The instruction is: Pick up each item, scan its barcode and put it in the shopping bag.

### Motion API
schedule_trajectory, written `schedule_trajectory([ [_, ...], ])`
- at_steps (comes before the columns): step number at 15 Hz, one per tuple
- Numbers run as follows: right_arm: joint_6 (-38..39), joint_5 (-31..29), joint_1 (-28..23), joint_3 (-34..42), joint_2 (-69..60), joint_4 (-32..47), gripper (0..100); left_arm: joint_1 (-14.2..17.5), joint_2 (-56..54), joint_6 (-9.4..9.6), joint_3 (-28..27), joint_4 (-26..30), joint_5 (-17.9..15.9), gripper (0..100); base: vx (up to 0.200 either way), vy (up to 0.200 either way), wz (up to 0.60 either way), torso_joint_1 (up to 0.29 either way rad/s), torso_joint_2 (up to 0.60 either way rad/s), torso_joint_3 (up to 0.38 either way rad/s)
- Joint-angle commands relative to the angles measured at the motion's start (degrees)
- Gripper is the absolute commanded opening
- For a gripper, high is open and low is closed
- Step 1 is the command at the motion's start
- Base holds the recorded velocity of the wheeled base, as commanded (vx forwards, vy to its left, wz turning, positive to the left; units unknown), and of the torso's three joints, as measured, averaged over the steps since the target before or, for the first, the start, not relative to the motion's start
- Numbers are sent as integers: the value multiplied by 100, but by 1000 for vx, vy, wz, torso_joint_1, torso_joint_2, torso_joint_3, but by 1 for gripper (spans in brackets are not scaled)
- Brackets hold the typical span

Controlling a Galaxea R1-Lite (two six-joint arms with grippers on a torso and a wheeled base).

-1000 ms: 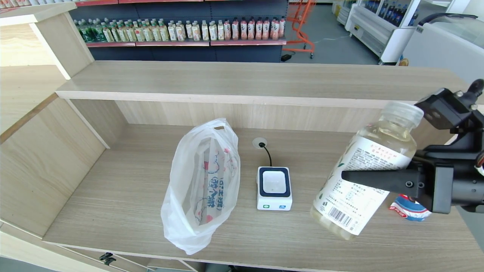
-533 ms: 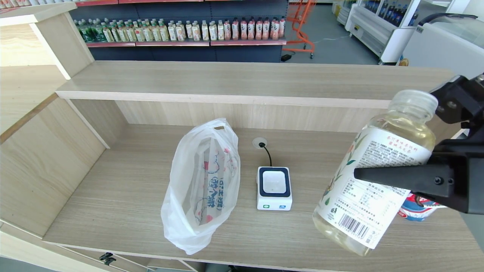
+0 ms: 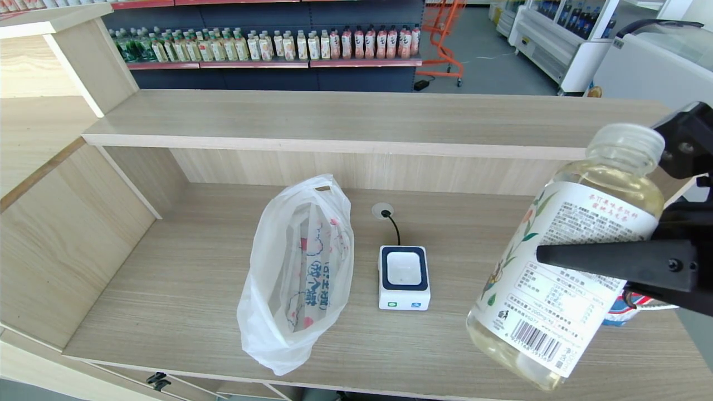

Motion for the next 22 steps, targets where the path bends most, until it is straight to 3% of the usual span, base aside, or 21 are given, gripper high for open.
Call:
schedule_trajectory([
  [1,-13,-11,57,24,1,-6,0,0,-2,0,0,0,3,100,0,0,0,0,0,0],
  [7,-22,-11,162,59,1,-15,0,0,6,0,0,0,3,100,0,0,0,0,0,0],
  [10,-567,-20,154,182,37,-6,0,0,-2,0,0,0,3,100,0,0,0,0,0,0],
  [13,-2483,-134,-224,552,291,12,0,0,-2,0,0,0,3,100,0,0,0,0,0,0],
  [14,-4038,-371,-752,666,722,3,0,0,-2,0,0,0,3,100,0,0,0,0,0,0],
  [17,-6244,-459,-1147,306,1768,-226,0,0,-2,0,0,0,3,100,0,0,0,0,0,0],
  [19,-6543,-459,-1147,174,2041,-472,0,0,-2,0,0,0,3,100,0,0,0,0,0,0],
  [20,-6991,-503,-1130,-64,2665,-1237,0,0,-2,0,0,0,3,100,0,0,0,0,0,0],
  [22,-7167,-503,-1112,-222,3086,-1720,0,0,6,0,0,0,3,100,0,0,0,0,0,0],
])
